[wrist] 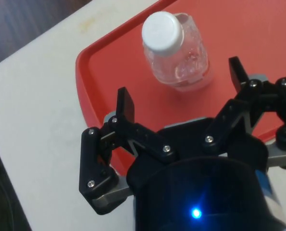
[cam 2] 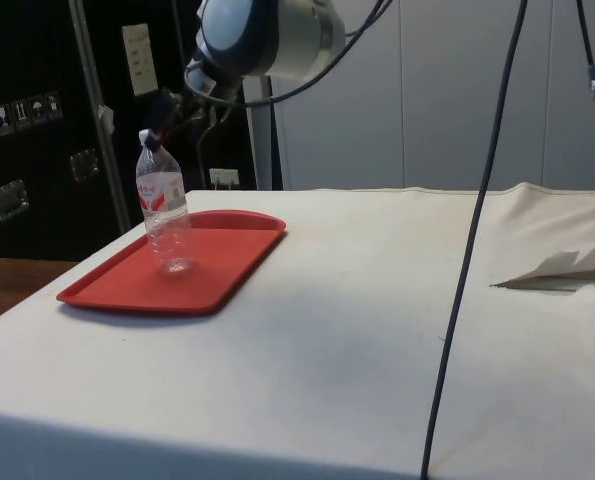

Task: Place the bottle upright on the tray.

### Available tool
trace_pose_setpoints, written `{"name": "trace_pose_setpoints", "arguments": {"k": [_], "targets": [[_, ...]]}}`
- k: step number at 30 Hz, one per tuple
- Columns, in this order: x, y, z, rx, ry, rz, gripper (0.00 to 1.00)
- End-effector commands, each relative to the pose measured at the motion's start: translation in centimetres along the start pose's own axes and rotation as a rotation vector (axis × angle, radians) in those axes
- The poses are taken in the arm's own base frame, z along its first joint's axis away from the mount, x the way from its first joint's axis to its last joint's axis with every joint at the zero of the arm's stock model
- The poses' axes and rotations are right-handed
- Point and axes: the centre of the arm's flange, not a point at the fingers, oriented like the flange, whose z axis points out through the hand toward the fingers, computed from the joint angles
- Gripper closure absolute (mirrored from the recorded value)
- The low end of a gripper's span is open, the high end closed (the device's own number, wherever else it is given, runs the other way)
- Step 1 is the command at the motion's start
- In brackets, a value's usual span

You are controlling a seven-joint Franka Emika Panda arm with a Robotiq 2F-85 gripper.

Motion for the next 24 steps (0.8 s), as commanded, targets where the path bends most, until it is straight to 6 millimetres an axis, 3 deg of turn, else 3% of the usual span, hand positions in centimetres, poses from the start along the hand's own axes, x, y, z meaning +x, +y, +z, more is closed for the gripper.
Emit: {"name": "trace_pose_setpoints", "arguments": {"k": [1, 24], "targets": [[-0.1, 0.3, -0.1, 0.000, -0.015, 0.002, 0.00], [2.0, 0.3, -1.3, 0.063, -0.113, 0.008, 0.00]]}}
